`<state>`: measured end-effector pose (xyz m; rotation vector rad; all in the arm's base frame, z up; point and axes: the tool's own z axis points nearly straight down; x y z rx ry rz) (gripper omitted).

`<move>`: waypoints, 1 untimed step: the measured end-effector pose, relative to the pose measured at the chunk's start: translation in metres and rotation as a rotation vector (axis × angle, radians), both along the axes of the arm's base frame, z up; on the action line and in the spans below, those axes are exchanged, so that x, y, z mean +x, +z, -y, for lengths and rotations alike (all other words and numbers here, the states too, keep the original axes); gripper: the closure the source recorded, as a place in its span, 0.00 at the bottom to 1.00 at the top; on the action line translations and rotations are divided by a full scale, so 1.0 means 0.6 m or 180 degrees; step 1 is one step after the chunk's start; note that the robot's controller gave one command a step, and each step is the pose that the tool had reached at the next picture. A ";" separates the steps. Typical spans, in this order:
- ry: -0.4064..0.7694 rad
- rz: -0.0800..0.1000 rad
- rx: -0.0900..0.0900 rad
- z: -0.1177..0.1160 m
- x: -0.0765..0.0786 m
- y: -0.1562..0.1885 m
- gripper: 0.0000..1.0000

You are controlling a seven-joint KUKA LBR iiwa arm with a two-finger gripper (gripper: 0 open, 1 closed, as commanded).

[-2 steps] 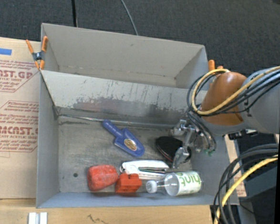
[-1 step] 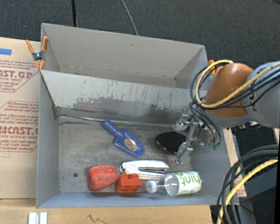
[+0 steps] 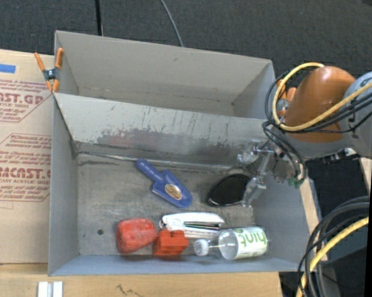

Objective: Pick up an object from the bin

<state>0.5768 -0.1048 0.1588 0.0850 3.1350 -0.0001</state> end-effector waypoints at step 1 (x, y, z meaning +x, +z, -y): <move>-0.0446 0.0017 0.0002 0.002 0.014 -0.126 0.00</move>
Offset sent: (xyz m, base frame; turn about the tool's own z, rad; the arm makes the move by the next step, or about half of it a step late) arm 0.0113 -0.0056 -0.0888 0.1869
